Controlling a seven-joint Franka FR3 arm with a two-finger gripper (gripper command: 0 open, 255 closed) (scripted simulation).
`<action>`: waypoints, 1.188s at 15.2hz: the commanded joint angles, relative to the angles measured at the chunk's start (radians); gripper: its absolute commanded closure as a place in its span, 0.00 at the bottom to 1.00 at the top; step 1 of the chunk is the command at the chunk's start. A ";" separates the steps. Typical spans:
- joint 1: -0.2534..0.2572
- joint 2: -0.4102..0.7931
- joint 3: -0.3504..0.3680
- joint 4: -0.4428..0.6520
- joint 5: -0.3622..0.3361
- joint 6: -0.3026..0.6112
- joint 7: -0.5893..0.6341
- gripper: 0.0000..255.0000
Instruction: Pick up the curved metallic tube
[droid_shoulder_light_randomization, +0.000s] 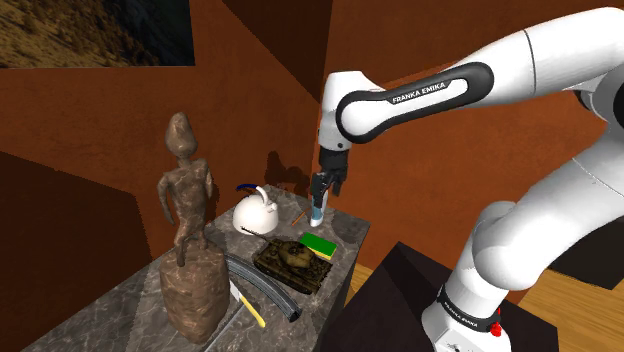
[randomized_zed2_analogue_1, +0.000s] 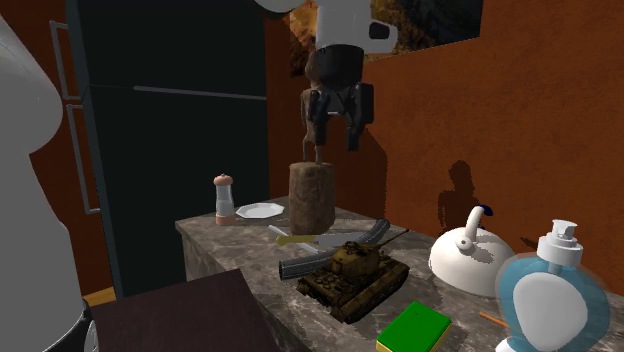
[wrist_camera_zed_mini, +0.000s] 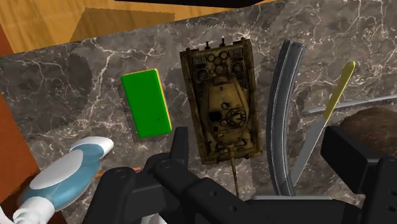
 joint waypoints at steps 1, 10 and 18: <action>0.005 0.077 0.019 0.010 -0.002 0.074 0.016 0.00; 0.025 0.418 0.075 0.125 -0.068 0.318 0.106 0.00; 0.081 0.733 0.068 0.320 -0.181 0.448 0.205 0.00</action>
